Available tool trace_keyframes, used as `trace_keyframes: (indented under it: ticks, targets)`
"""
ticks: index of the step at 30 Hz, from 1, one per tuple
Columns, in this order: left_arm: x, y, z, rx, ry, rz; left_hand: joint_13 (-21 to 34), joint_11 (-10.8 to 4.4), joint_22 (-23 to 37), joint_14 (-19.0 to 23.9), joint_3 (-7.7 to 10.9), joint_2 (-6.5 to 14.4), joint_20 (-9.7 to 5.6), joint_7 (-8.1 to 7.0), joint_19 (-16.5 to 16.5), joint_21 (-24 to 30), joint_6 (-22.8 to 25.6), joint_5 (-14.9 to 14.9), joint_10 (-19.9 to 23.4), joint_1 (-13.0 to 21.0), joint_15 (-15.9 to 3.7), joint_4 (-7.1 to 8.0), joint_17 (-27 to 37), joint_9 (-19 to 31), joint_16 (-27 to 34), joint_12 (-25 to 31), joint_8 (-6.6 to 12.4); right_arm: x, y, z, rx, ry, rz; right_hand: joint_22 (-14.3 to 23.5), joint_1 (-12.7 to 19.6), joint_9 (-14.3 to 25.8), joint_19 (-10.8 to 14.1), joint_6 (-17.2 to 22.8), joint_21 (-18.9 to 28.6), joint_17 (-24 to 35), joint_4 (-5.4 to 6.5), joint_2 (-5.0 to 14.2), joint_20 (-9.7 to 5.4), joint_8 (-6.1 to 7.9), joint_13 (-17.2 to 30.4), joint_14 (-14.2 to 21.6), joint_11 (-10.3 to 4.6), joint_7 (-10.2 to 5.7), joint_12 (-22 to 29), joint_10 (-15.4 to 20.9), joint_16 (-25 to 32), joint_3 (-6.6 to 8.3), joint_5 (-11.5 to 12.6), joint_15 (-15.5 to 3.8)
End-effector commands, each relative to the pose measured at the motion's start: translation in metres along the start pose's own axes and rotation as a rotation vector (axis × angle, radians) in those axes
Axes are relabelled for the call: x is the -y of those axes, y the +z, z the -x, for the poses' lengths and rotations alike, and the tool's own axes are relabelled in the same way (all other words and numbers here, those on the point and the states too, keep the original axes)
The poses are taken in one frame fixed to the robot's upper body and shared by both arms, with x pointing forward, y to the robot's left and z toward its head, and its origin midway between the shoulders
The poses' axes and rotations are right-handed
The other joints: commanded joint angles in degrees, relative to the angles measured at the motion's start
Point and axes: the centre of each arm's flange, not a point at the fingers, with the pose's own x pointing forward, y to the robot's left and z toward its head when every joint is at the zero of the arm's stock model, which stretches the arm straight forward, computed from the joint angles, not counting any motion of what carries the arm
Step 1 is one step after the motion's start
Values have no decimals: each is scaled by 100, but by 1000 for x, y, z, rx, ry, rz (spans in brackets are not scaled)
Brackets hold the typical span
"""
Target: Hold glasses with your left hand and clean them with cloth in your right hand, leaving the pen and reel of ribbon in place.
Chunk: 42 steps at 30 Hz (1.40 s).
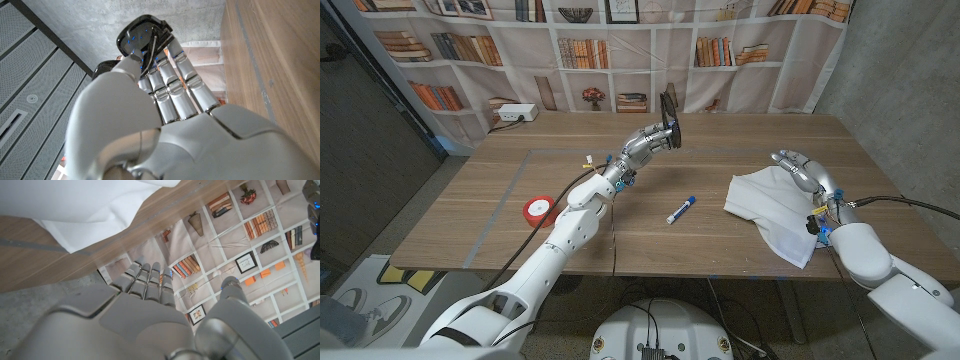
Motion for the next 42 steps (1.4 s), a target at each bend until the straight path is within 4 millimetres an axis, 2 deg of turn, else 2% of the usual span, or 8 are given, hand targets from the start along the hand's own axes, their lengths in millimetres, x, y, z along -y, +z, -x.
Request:
trace_keyframes:
  ticks: [1,5,8,11,14,25,36,42]
  targets:
    - [5,-4,5,-52,30,24,40,5,17,208,51,53,28,204,32,34,186,22,55,21,-170,32,20,27,38,19,44,-5,7,6,-59,27,241,17,70,34,-203,-192,-198,15,-19,-266,66,-54,23,-407,51,-65,-62,-273,-25,-118,42,70]
    - [7,-4,4,-57,27,20,57,12,18,205,57,51,26,216,16,30,199,15,63,17,-167,32,22,27,36,18,48,-10,6,8,-56,40,280,26,227,38,-322,-907,-389,15,-12,-509,88,-143,25,-743,124,9,-106,-764,0,-230,202,118]
    - [7,-3,4,-59,24,17,69,10,18,210,61,47,26,208,21,33,202,10,75,14,-165,31,23,25,37,19,47,-13,5,11,-53,48,295,27,331,39,-399,-1290,-481,15,-4,-580,29,-144,24,-894,149,92,-120,-1054,9,-270,285,164]
    - [7,-2,2,-64,23,14,78,20,19,209,63,45,27,210,20,33,205,7,77,12,-165,30,23,20,36,17,43,-17,5,15,-56,56,306,27,400,38,-484,-1616,-549,15,9,-629,45,-149,23,-1070,150,170,-135,-1325,-6,-311,347,211]
    - [8,-2,0,-68,19,14,89,22,20,210,66,46,32,218,7,30,198,4,80,6,-162,33,25,20,37,15,40,-21,6,20,-60,67,322,27,419,38,-509,-1731,-567,15,15,-645,55,-152,22,-1111,142,193,-143,-1428,-3,-328,368,220]
    - [10,-9,-7,-75,17,48,129,-21,21,126,87,43,39,164,-33,20,195,-1,45,5,-167,26,29,-2,2,-17,22,-42,4,41,-64,107,324,28,432,37,-531,-1677,-584,15,31,-675,66,-78,20,-1158,171,237,-115,-1490,9,-365,399,243]
    - [11,-7,-12,-98,-3,34,154,-32,22,115,100,44,49,173,-57,16,196,-3,40,2,-167,25,34,-24,0,-34,8,-60,3,56,-76,62,470,30,486,38,-687,-1872,-646,16,43,-689,74,-91,20,-1337,197,205,-115,-1671,-11,-405,463,263]
    - [12,-5,-16,-94,-17,31,166,-31,23,114,105,41,55,166,-57,18,191,-4,54,-2,-165,25,35,-33,0,-36,0,-62,2,57,-112,79,542,32,542,37,-813,-1730,-676,14,46,-680,86,-9,19,-1403,186,90,-60,-1637,4,-419,514,249]
